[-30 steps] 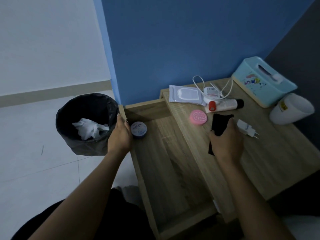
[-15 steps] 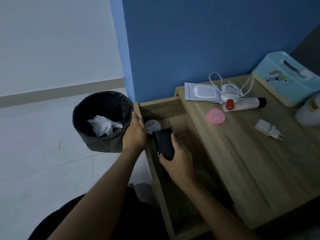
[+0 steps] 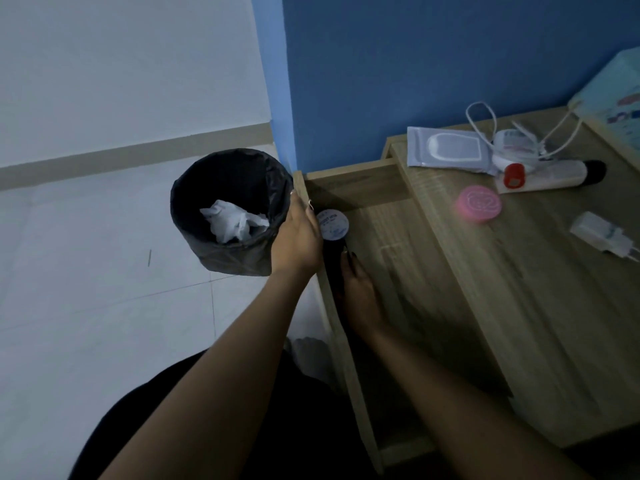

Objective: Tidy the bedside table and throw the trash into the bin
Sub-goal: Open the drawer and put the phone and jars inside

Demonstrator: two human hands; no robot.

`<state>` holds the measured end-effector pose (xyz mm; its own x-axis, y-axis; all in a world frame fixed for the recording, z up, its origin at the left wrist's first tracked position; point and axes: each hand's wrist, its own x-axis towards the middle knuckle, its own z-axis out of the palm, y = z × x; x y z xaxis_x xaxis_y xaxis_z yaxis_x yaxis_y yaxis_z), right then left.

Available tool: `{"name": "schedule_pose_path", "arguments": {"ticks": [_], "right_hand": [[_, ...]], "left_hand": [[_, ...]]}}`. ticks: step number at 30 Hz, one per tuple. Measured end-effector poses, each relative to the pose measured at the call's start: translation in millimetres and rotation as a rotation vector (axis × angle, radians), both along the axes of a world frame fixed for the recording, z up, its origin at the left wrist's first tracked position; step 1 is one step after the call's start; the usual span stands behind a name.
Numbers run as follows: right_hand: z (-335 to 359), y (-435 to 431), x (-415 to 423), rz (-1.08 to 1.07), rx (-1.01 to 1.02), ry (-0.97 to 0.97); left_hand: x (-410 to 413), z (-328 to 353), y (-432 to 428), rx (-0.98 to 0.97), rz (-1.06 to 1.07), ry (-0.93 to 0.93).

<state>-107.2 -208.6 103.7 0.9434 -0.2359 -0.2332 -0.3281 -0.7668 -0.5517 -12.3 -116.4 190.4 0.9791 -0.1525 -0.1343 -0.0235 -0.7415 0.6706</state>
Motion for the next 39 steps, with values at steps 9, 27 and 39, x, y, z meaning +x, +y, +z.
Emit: {"name": "schedule_pose_path", "arguments": {"ticks": [9, 27, 39], "right_hand": [[-22.9, 2.9, 4.8, -0.055, -0.079, -0.125], [158.5, -106.4, -14.3, -0.419, -0.369, -0.529], [131.8, -137.7, -15.5, -0.445, -0.422, -0.342]], "left_hand": [[-1.6, -4.2, 0.9, 0.014, -0.005, -0.038], [-2.7, -2.4, 4.3, -0.013, -0.035, -0.046], [1.2, -4.0, 3.7, -0.016, -0.033, -0.023]]}}
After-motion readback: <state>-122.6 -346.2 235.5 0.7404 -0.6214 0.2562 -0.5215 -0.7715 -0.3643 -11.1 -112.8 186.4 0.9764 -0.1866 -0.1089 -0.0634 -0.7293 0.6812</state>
